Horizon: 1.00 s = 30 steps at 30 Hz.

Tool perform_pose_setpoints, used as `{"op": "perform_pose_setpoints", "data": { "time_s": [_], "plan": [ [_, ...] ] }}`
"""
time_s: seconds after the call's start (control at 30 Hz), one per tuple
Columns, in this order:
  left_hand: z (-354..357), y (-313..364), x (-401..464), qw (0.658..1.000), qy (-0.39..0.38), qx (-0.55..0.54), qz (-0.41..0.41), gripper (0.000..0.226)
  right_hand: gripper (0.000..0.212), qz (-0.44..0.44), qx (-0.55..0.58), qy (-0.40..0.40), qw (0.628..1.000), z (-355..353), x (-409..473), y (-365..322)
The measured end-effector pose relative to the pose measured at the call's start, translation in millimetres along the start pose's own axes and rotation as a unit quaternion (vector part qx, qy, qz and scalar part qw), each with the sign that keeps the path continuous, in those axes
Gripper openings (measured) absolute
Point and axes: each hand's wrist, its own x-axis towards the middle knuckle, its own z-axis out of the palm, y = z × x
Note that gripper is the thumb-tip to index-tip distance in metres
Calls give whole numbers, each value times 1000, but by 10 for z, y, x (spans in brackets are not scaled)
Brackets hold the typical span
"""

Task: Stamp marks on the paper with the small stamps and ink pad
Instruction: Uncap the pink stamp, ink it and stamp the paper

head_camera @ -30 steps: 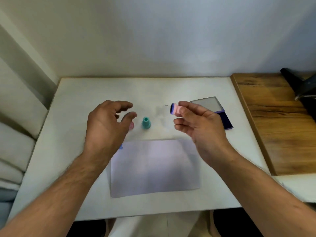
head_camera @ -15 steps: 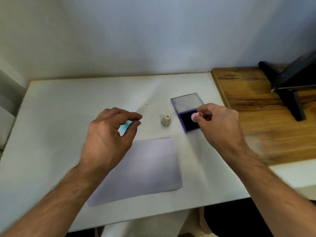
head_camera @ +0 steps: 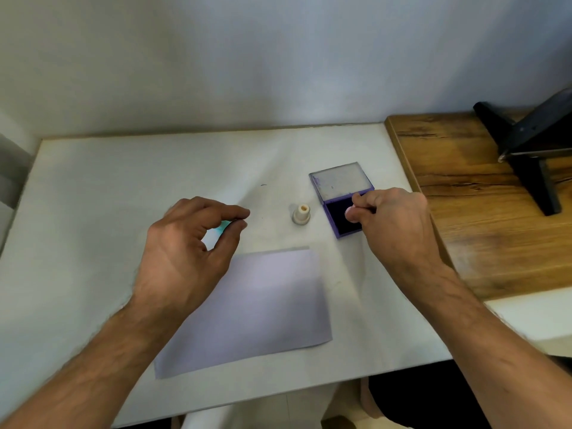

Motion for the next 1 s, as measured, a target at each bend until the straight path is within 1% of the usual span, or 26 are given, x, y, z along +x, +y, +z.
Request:
{"op": "perform_pose_setpoints", "data": {
  "time_s": [0.3, 0.47, 0.57, 0.7, 0.83, 0.87, 0.93, 1.0],
  "plan": [
    [-82, -2, -6, 1000, 10, 10, -6, 13, 19, -15, 25, -9, 1000, -44, 15, 28],
    [-278, -43, -69, 999, 7, 26, -21, 14, 21, -33, 14, -6, 999, -60, -31, -22],
    [-421, -119, -94, 998, -5, 21, -53, 15, 20, -33, 28, 2, 999, -66, -38, -15],
    [-581, -167, -164, 993, -23, -5, -118, 11, 20, 0, 70, 11, 997, -54, -4, 13],
    [-669, -189, -210, 984, -62, 12, -164, 19, 23, 1, 69, 13, 998, -19, -7, 20],
    [-687, -213, -213, 982, -71, 11, -177, 20, 24, -5, 64, 23, 998, -12, -39, 2],
    [-708, -265, -208, 975, -86, 2, -206, 22, 26, -29, 53, 74, 995, 20, -146, -76],
    [-740, -317, -201, 966, -102, -3, -239, 27, 26, -69, 90, 127, 985, 91, -296, -244]
  ]
}}
